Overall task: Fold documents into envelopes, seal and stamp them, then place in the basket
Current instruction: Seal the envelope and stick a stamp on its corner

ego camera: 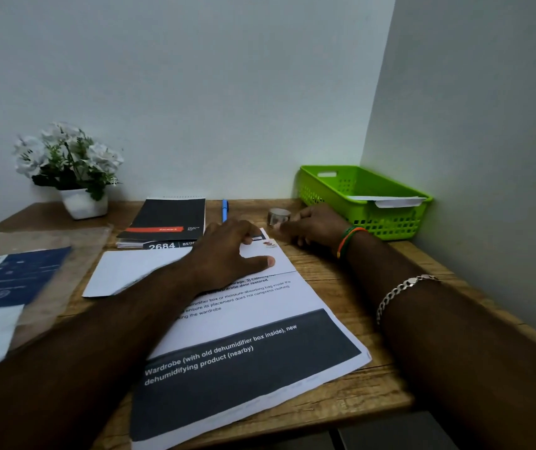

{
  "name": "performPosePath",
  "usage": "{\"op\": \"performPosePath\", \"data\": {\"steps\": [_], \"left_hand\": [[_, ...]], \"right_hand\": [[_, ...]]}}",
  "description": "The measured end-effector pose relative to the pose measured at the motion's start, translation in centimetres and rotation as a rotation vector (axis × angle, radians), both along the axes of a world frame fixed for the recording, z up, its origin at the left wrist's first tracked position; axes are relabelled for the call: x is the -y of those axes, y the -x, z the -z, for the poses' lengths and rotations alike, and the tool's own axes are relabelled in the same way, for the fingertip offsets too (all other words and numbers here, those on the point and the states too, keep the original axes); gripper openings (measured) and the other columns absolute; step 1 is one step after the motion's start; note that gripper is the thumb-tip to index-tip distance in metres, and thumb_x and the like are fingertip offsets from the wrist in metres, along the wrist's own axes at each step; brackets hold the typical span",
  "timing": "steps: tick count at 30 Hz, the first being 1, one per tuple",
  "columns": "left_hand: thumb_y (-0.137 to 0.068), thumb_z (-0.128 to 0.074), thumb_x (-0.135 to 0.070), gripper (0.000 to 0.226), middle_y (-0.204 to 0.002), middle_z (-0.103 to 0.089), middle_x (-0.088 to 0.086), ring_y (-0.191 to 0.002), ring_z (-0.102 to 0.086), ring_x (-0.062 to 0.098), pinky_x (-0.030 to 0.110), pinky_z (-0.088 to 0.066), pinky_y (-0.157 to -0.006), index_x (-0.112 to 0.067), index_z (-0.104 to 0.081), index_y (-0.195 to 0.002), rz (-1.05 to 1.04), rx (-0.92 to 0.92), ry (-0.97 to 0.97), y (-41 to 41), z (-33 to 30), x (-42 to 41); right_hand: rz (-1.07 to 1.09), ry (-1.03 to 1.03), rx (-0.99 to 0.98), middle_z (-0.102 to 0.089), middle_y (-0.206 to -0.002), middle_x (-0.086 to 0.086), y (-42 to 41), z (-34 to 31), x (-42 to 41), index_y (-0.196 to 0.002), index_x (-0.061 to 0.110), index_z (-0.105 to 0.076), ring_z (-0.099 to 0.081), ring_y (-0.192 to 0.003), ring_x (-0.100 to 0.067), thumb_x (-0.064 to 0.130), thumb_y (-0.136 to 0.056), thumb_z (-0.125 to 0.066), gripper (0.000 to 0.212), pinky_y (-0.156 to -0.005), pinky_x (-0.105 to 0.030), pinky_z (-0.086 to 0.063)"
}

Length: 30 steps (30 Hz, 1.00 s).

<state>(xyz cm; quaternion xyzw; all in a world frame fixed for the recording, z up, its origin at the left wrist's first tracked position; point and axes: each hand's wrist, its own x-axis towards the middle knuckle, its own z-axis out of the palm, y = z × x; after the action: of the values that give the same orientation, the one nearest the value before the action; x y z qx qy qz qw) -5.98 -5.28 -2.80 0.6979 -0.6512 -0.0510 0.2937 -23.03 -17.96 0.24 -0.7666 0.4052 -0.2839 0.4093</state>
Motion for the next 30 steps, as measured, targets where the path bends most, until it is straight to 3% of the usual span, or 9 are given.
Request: {"op": "performPosePath", "data": {"steps": [3,7,9,12,15,18,22,25,30], "left_hand": [[-0.082,-0.075,-0.057,0.056,-0.115,-0.056,-0.01,-0.119,-0.047,0.019,0.036,-0.039,-0.105,-0.031,-0.057,-0.128,-0.007,0.037,0.0,0.0,0.1,0.1],[-0.076,-0.081,-0.055,0.079,-0.109,-0.057,-0.01,-0.119,-0.049,0.019,0.04,-0.042,-0.106,-0.023,-0.041,-0.136,-0.006,-0.071,0.03,-0.1,0.3,0.2],[-0.075,-0.082,-0.056,0.086,-0.108,-0.057,-0.011,-0.12,-0.048,0.018,0.038,-0.042,-0.105,-0.021,-0.036,-0.138,-0.001,-0.094,0.029,-0.2,0.3,0.2],[-0.074,-0.081,-0.058,0.083,-0.112,-0.055,-0.011,-0.12,-0.048,0.016,0.037,-0.043,-0.104,-0.021,-0.037,-0.133,-0.005,-0.094,0.021,-0.3,0.3,0.2],[-0.073,-0.081,-0.059,0.081,-0.109,-0.055,-0.013,-0.119,-0.049,0.016,0.039,-0.043,-0.105,-0.021,-0.038,-0.13,-0.005,-0.09,0.029,-0.4,0.4,0.2],[-0.073,-0.08,-0.061,0.083,-0.107,-0.056,-0.014,-0.118,-0.049,0.016,0.04,-0.043,-0.105,-0.022,-0.037,-0.133,-0.006,-0.081,0.026,-0.4,0.4,0.3],[-0.073,-0.08,-0.061,0.084,-0.107,-0.056,-0.015,-0.12,-0.049,0.017,0.042,-0.043,-0.106,-0.021,-0.037,-0.133,-0.015,-0.083,0.025,-0.4,0.5,0.3],[-0.073,-0.08,-0.061,0.083,-0.109,-0.056,-0.015,-0.122,-0.048,0.018,0.043,-0.041,-0.108,-0.023,-0.038,-0.133,-0.017,-0.085,0.017,-0.3,0.4,0.2],[-0.077,-0.077,-0.061,0.074,-0.112,-0.057,-0.012,-0.121,-0.047,0.018,0.039,-0.041,-0.105,-0.029,-0.043,-0.134,-0.006,-0.051,0.001,-0.3,0.2,0.1]], "right_hand": [[0.014,-0.014,-0.023,-0.06,-0.053,-0.009,-0.7,0.0,-0.1,-0.062,0.004,-0.064,-0.047,-0.04,-0.012,0.016,-0.071,-0.09,0.03,-0.044,-0.021,-0.037],[0.051,0.075,-0.145,-0.05,-0.06,-0.006,-1.8,0.0,0.0,-0.058,0.013,-0.052,-0.043,-0.055,-0.018,0.029,-0.055,-0.098,0.049,-0.055,-0.028,-0.032],[0.095,0.105,-0.148,-0.053,-0.06,-0.002,-2.4,0.2,0.1,-0.059,0.013,-0.056,-0.044,-0.054,-0.017,0.032,-0.052,-0.099,0.048,-0.052,-0.026,-0.034],[0.138,0.113,-0.157,-0.064,-0.078,-0.006,-2.9,0.3,0.2,-0.084,0.004,-0.069,-0.055,-0.067,-0.019,0.036,-0.056,-0.097,0.051,-0.06,-0.029,-0.042],[0.104,0.072,-0.132,-0.067,-0.066,-0.008,-2.6,0.0,0.3,-0.067,0.008,-0.067,-0.056,-0.053,-0.016,0.032,-0.066,-0.092,0.034,-0.056,-0.028,-0.045],[0.021,0.016,-0.117,-0.057,-0.043,0.002,-1.6,-0.1,0.3,-0.052,0.014,-0.058,-0.047,-0.037,-0.008,0.026,-0.062,-0.096,0.041,-0.045,-0.022,-0.037],[0.077,0.069,-0.135,-0.06,-0.063,-0.002,-2.0,0.2,0.2,-0.062,0.014,-0.058,-0.051,-0.056,-0.015,0.03,-0.054,-0.099,0.044,-0.054,-0.026,-0.038],[0.11,0.124,-0.15,-0.067,-0.081,-0.009,-2.4,0.4,0.3,-0.078,0.01,-0.066,-0.058,-0.072,-0.02,0.034,-0.061,-0.095,0.041,-0.064,-0.031,-0.045],[0.006,0.066,-0.178,-0.057,-0.06,-0.007,-1.5,-0.1,0.3,-0.064,0.013,-0.058,-0.048,-0.054,-0.017,0.034,-0.058,-0.097,0.044,-0.057,-0.029,-0.037]]}}
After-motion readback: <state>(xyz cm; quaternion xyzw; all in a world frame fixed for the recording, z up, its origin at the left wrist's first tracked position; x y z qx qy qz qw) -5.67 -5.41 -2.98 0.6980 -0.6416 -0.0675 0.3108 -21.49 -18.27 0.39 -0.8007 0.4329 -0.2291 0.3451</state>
